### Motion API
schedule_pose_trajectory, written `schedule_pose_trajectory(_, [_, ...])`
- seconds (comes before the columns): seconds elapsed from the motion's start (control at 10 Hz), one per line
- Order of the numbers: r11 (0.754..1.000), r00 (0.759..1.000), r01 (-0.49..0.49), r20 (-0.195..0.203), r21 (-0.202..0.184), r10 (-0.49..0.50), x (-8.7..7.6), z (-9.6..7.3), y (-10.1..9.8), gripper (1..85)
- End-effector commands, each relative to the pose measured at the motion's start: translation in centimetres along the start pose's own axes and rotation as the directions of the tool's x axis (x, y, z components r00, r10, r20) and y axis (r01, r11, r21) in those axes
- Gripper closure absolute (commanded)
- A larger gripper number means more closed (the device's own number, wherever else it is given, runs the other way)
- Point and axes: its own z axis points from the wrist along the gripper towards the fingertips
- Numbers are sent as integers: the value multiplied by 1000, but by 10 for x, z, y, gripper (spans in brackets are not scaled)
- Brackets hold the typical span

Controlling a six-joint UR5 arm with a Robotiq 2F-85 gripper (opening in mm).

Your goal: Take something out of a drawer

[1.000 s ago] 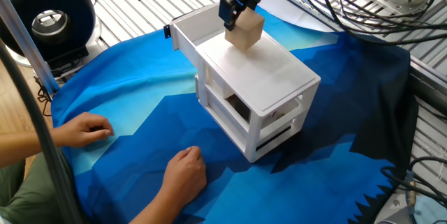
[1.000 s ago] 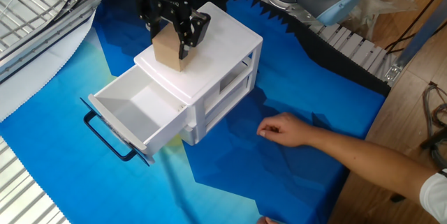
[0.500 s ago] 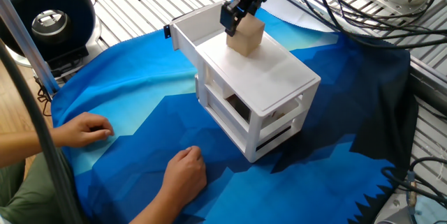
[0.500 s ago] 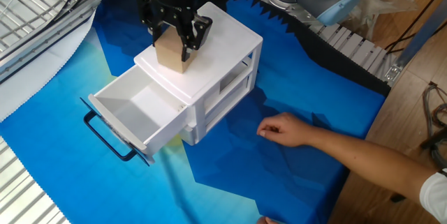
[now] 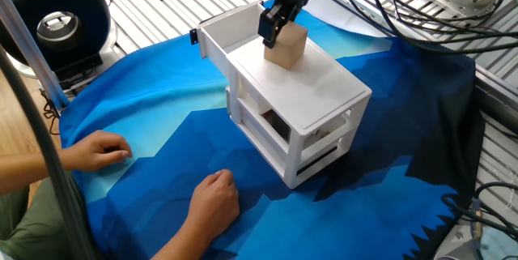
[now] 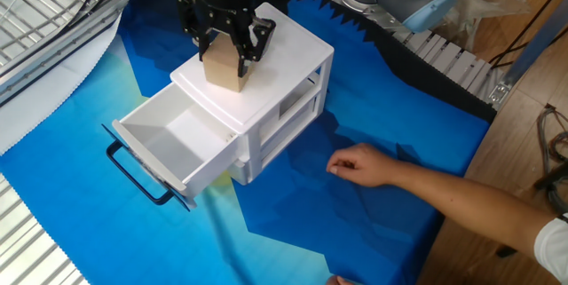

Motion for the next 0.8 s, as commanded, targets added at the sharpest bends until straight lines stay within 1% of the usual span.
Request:
schedule_pose_trajectory(0.0, [998,999,52,-9,-39,-52,0,-9,9,7])
schedule_pose_trajectory(0.2, [997,998,54,-17,-56,-55,2,-10,14,7])
schedule_pose_trajectory(0.3, [997,998,59,-16,-53,-60,1,-11,13,7])
schedule_pose_trajectory(0.4, [997,998,54,-17,-46,-55,-3,-19,8,7])
schedule_pose_trajectory(0.5, [998,997,63,-45,-32,-65,-1,-36,-4,17])
schedule_pose_trajectory(0.6, [998,994,65,-91,-24,-67,3,-55,-16,53])
schedule_pose_trajectory(0.7, [999,992,37,-120,14,-35,1,-74,-35,120])
